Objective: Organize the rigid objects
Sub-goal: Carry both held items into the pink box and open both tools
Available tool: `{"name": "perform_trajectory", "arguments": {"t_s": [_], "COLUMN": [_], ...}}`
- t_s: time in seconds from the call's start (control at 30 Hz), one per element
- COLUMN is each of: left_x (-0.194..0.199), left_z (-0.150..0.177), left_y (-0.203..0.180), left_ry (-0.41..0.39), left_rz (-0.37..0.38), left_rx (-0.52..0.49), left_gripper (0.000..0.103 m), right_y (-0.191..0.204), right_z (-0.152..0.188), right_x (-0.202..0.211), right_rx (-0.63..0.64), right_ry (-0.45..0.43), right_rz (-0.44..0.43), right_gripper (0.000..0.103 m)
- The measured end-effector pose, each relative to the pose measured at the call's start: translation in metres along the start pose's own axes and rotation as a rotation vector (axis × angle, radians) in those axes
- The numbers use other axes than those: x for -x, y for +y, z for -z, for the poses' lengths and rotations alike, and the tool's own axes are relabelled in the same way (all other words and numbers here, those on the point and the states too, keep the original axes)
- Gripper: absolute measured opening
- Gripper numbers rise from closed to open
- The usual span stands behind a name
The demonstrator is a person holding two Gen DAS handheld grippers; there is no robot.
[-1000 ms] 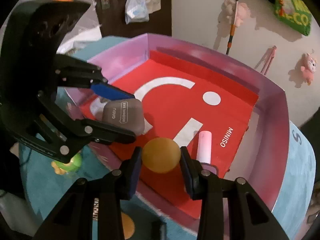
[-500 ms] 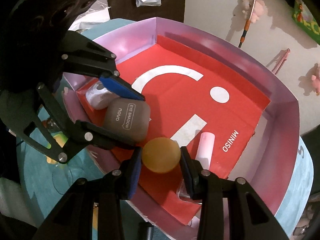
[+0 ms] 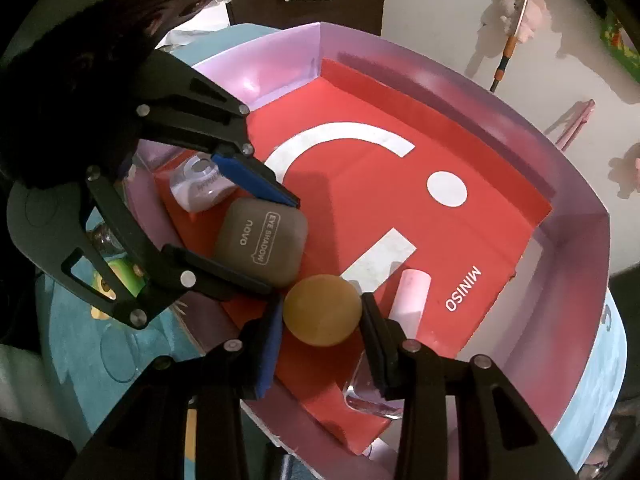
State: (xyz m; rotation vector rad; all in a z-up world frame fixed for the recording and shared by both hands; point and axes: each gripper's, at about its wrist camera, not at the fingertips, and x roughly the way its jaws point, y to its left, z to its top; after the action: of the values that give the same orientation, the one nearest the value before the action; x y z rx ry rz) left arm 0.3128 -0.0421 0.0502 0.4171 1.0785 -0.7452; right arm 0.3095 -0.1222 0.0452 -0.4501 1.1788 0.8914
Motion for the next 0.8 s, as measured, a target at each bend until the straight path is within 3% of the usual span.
{"name": "perform_trajectory", "arguments": {"t_s": [0.8], "left_x": [0.0012], "left_z": [0.0021], "left_y": [0.0043], "left_ry": [-0.013], "left_rz": [0.016], "left_rx": [0.001], "left_gripper": [0.05], "right_y": [-0.0021], "right_z": [-0.0056], "right_x": [-0.0084], "right_rx": [0.02], "right_ry": [0.037], "right_rz": [-0.023], "right_gripper": [0.042]}}
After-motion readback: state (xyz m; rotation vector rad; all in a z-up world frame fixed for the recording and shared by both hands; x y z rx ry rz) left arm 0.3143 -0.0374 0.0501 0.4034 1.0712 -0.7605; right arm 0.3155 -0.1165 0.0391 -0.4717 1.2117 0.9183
